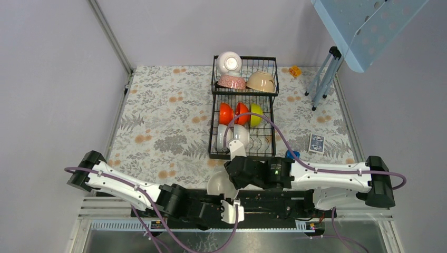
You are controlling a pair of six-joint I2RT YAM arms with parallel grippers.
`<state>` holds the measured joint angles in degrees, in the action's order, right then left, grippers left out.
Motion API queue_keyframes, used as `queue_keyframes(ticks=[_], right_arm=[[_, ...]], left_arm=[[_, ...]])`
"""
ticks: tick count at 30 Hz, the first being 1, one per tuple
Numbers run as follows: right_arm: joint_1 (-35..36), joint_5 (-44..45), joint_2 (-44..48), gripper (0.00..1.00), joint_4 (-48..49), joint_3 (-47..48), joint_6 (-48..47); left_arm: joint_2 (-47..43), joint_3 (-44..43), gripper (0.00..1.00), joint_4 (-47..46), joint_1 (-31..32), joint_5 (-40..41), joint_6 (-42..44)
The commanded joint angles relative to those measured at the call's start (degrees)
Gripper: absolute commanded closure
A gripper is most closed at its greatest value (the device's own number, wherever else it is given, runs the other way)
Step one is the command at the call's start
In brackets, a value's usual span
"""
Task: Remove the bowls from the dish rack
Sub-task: Place the bowl at the center of the board.
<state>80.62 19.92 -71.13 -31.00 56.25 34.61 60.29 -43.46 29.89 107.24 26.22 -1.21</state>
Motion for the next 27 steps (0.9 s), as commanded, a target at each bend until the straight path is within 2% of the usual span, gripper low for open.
queue_keyframes(ticks=[1,5,8,9,10,12,15,17,22,24,27], right_arm=[[1.00,0.99,-0.75,0.64,-0.95,1.46,0.60],[1.12,0.84,-0.90,0.78,-1.16,1.34,0.72],[1.33,1.15,-0.53,0.94,-0.93,1.17,1.22],[1.50,1.62,-0.12,1.00,-0.72,0.98,1.48],[1.59,2.02,0.51,1.00,-0.53,0.71,1.76],[1.69,2.97,1.72,1.00,-0.33,0.09,2.30],[1.65,4.68,3.70,1.00,-0.37,-1.17,3.19],[1.65,5.87,5.14,1.00,-0.37,-2.05,3.96],[1.73,7.39,10.21,1.00,-0.27,-5.03,5.87],[1.66,8.25,12.02,1.00,-0.65,-6.07,6.35],[1.71,11.01,14.29,1.00,-1.45,-7.38,7.38]], left_arm=[[-0.61,-0.48,1.00,-4.21,0.51,3.45,-0.59],[-0.20,-0.70,1.00,-4.32,0.54,4.06,-1.33],[-0.14,-0.92,1.00,-4.65,0.58,6.41,-2.60],[-0.24,-1.00,0.99,-4.61,0.53,7.06,-3.03],[-0.45,-1.05,0.94,-4.58,0.54,7.96,-3.49],[-1.09,-1.01,0.78,-4.63,0.58,9.28,-4.67],[-2.78,-1.12,0.44,-5.11,0.59,11.74,-6.91],[-4.53,-1.14,0.04,-5.76,0.60,13.59,-8.28],[-11.56,-1.13,0.01,-6.47,0.53,19.17,-12.21],[-14.28,-0.97,0.01,-6.66,0.52,25.47,-16.37],[-18.28,-1.43,0.01,-4.10,0.51,36.83,-27.61]])
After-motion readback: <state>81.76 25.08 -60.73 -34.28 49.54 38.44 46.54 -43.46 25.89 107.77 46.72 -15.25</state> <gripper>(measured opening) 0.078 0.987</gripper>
